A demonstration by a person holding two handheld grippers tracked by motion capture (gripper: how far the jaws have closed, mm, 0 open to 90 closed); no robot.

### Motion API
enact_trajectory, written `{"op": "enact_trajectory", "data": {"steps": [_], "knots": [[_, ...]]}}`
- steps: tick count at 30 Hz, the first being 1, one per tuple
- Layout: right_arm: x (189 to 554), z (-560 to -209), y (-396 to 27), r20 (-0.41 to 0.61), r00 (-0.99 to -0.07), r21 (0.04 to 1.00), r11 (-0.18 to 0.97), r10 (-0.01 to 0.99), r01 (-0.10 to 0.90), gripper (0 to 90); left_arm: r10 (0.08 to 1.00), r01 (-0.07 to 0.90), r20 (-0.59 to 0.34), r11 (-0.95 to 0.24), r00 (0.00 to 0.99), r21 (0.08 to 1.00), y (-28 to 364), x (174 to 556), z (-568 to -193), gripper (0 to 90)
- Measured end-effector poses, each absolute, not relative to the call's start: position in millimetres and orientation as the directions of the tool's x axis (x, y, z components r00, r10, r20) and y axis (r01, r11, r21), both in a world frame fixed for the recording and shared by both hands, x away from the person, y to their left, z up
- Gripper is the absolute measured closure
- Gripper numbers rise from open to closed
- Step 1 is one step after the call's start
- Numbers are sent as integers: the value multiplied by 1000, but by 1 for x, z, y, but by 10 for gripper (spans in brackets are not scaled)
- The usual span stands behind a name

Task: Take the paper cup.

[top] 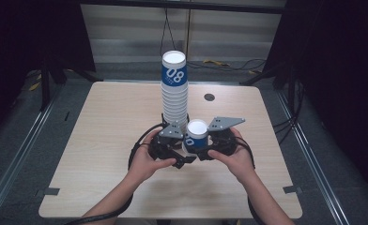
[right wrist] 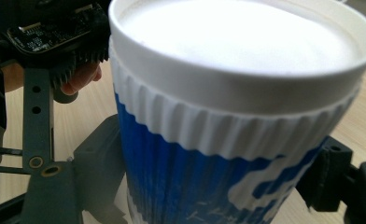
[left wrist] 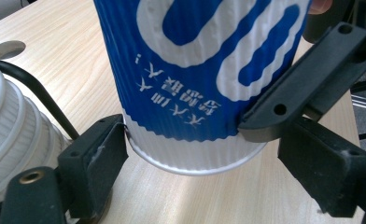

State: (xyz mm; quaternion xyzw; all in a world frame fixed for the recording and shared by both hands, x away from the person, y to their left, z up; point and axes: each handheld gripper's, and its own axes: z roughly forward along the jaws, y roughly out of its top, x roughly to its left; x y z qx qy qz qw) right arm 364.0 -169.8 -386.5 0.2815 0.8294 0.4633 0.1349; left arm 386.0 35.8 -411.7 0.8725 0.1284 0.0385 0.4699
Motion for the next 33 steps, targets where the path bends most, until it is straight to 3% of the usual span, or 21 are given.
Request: {"op": "enact_trajectory", "data": {"steps": [33], "knots": [[367, -389, -168, 61, -805, 849, 394, 591, 353, 217, 258, 206, -81, -505, 963, 838, 42, 387, -414, 156]]}}
